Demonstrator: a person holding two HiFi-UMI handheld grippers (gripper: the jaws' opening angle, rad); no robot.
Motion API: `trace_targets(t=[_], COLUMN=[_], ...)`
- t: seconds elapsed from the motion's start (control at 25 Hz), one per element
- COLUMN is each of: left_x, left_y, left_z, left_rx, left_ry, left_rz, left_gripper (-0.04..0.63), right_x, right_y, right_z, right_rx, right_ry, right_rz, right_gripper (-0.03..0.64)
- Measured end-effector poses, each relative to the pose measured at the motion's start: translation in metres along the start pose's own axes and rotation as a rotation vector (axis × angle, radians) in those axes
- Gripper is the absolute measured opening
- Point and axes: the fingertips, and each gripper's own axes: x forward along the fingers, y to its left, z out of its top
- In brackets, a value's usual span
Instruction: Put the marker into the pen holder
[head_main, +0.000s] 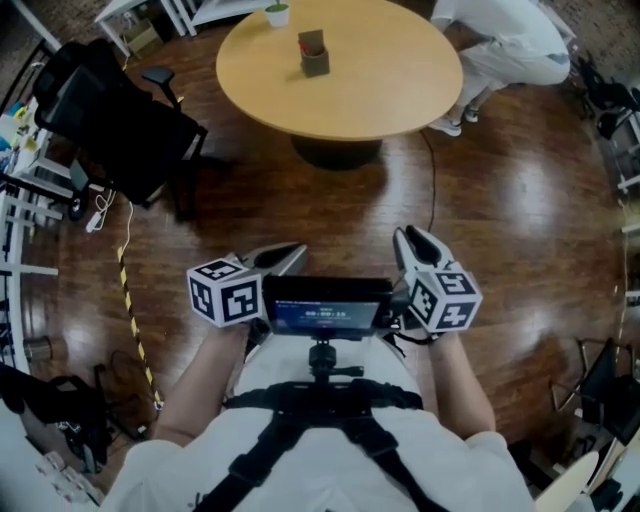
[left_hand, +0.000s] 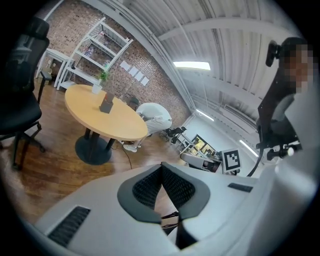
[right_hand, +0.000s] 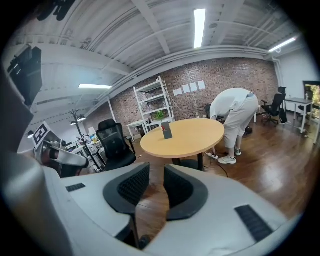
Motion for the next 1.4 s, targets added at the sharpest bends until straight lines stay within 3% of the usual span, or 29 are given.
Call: trace_targets(t=[0.32, 0.48, 0.6, 1.0, 1.4], left_x=[-0.056, -0.06, -0.058, -0.038, -0.035], left_y=[0.032, 0.038, 0.039, 0.047, 0.045], left_z=[-0.005, 0.005, 0.008, 0.019, 0.016], left_rx=[-0.031, -0.02, -0.014, -0.018, -0.024], left_ry=[0.003, 0.012, 0.033, 0.063, 0.074], left_rz=[0.014, -0.009, -0.035, -0.077, -0.088], left_gripper=[-0.003, -0.003, -0.003, -0.003, -0.003], right_x=[0.027, 0.033, 0.035, 0.046, 0.049], right_y=[0.071, 0.088, 0.094, 0.086, 0.094], right_z=[0.001, 0.01, 0.014, 0.022, 0.022], right_rx=[-0.013, -0.017, -0.012, -0.025, -0.05], right_ry=[0.007, -0.003, -0.006, 0.009, 0.048], right_rz=[0.03, 0.021, 0.009, -0.015, 0.022], right_gripper=[0.089, 0.041, 0.009, 0.006, 0.005])
